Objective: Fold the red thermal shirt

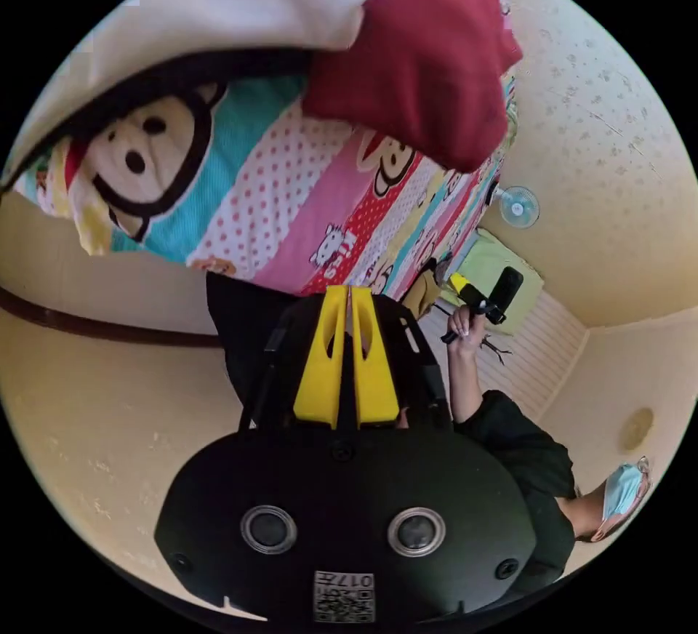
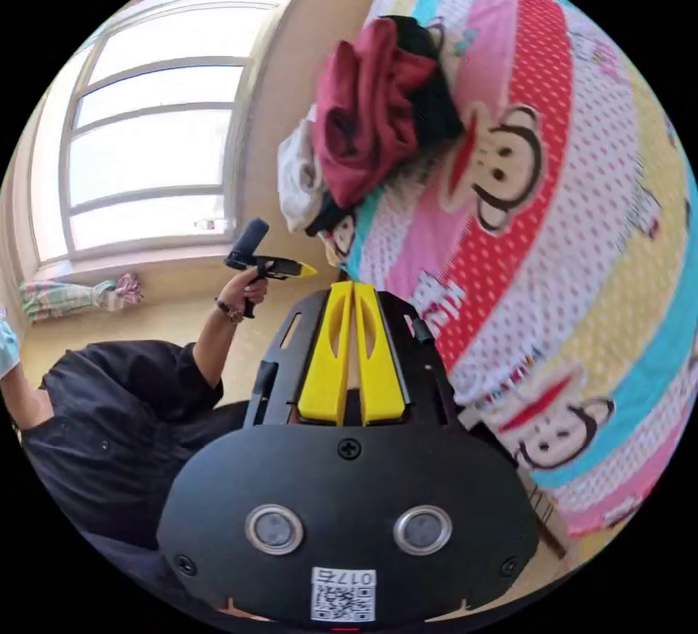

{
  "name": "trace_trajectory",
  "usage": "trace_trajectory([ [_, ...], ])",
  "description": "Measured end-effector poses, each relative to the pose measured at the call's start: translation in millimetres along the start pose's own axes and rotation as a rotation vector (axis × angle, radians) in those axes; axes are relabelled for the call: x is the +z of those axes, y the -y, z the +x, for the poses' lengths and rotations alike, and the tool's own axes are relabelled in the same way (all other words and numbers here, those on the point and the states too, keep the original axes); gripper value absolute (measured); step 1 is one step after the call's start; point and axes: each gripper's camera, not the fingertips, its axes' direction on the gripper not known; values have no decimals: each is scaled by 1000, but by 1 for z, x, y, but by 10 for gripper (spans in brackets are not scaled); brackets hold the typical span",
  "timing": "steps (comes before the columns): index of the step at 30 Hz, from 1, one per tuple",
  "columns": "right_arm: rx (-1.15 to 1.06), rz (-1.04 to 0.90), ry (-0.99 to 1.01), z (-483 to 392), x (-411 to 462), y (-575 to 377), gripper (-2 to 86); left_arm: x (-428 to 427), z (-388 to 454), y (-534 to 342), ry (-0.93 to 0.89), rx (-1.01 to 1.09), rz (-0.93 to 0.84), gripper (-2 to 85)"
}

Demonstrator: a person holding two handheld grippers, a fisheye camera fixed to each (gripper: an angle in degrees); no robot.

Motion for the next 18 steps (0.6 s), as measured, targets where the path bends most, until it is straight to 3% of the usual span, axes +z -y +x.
trace_trajectory([
  [2,198,1,-198,21,-45,-82,10,33,-10,-14,22,-37,-125,-7],
  [4,342,62,-253,25,-90,-141,8,77,0,-26,91,-3,-336,-9],
  [7,471,351,-208,-6,-174,-236,5,106,42,-32,230,117,-493,-10],
  [11,509,782,-196,-74,-251,-350,4,121,105,-26,386,292,-557,-10],
  [15,583,992,-274,-116,-268,-424,4,124,163,-15,524,402,-510,-10],
  [18,689,1087,-308,-131,-259,-469,3,121,190,-18,498,438,-469,-10],
])
